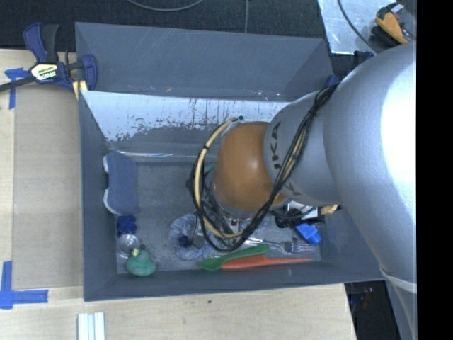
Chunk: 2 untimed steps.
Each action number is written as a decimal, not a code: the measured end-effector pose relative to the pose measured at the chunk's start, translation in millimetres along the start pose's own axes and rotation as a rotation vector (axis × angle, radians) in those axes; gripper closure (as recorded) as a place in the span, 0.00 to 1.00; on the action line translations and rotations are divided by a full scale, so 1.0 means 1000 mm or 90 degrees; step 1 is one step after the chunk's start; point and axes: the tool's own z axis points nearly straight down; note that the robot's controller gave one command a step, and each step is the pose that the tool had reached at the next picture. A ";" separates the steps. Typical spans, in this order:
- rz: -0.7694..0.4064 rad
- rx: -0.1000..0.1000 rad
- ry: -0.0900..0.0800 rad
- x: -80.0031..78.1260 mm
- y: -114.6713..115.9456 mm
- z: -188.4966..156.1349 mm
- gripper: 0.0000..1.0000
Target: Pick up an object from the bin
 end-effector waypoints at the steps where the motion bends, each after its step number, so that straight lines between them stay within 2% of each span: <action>1: 0.010 0.001 0.001 -0.015 0.014 -0.094 1.00; 2: -0.009 0.000 -0.002 0.000 -0.011 -0.206 1.00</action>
Offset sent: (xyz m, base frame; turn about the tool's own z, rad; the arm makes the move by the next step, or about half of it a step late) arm -0.0085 -0.0112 0.2008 -0.0141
